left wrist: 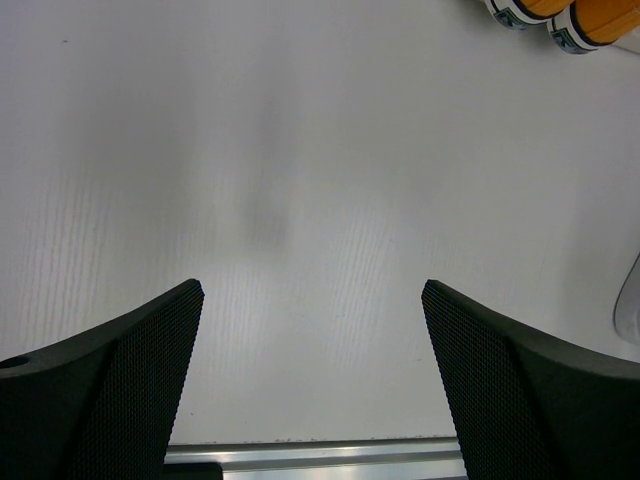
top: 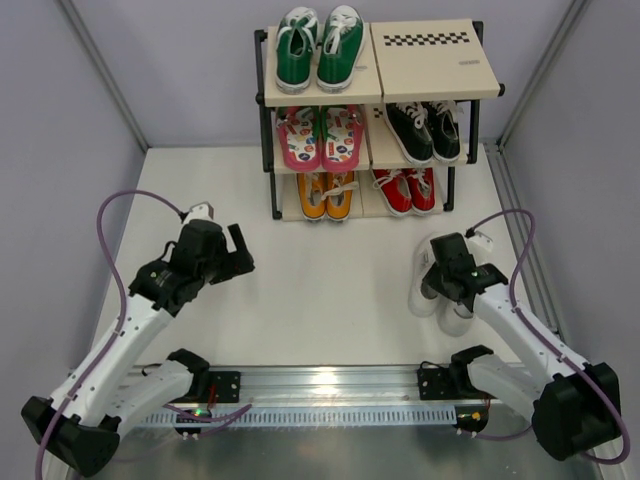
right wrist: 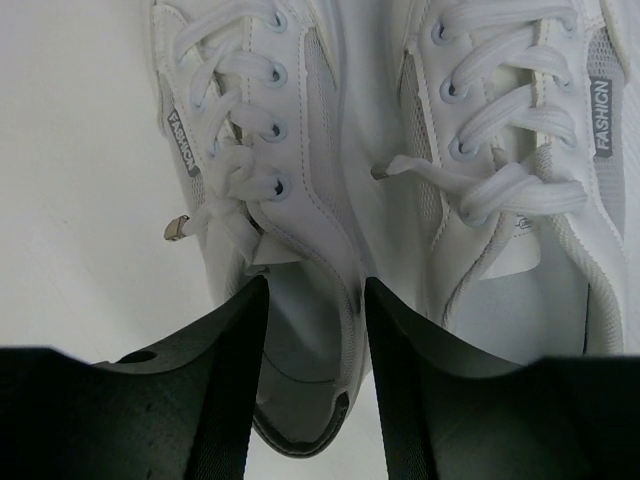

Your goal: Place and organize the shoes onto the shoe shelf

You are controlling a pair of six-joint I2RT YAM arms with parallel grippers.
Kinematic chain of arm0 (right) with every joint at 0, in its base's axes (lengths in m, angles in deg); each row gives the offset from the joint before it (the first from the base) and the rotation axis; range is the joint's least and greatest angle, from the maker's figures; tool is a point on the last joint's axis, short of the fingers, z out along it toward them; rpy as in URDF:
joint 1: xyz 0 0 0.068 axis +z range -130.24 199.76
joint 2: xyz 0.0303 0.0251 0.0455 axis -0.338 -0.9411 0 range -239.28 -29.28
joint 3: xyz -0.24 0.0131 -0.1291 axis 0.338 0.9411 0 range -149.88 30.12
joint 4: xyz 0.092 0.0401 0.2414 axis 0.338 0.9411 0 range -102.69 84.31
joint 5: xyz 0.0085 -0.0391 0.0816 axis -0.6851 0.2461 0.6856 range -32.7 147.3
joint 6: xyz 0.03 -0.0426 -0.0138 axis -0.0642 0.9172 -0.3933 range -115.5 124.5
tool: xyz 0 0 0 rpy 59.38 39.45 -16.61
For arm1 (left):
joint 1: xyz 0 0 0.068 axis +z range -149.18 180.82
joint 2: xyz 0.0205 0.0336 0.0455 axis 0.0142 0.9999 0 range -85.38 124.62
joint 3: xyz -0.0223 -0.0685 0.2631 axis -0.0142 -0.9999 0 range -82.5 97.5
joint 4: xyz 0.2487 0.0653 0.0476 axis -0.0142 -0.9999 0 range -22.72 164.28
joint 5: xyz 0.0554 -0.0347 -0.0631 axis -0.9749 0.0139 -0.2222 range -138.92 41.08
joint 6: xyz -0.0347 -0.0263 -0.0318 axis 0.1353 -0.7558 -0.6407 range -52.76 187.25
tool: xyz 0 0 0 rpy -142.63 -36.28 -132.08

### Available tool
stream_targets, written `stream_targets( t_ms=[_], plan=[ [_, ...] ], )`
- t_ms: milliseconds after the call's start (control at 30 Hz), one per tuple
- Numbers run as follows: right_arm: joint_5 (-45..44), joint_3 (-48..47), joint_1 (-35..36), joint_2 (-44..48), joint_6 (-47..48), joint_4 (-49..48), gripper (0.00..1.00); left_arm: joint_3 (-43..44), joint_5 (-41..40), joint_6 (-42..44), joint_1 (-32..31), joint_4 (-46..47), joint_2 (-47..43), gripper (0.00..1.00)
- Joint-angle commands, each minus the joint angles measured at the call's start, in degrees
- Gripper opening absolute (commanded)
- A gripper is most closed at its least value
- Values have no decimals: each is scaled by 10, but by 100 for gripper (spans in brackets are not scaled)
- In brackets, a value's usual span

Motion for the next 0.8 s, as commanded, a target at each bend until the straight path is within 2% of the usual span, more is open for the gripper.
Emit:
stream_targets(
  t_ms=[0,133,233,500,567,600,633,767],
  plan=[
    [0,3,-1,-11,3,-35,47,1,-10,5,0,-9,2,94],
    [-7,9,-1,-16,4,-35,45,1,-16,0,0,-12,1,94],
    [-8,17,-2,-33,8,-48,40,-2,-15,-1,0,-9,5,94],
    [9,19,-1,-96,18,-72,36,7,-19,-1,0,-16,24,94],
    [8,18,-1,-97,25,-75,25,9,-24,-1,0,-21,23,94],
    [8,15,-1,-97,29,-74,16,10,-26,-1,0,-22,23,94],
    [11,12,-1,-94,32,-71,3,12,-31,-1,0,-23,23,94],
    [35,-19,-1,-63,50,-37,3,17,-38,1,0,-27,23,94]
  ],
)
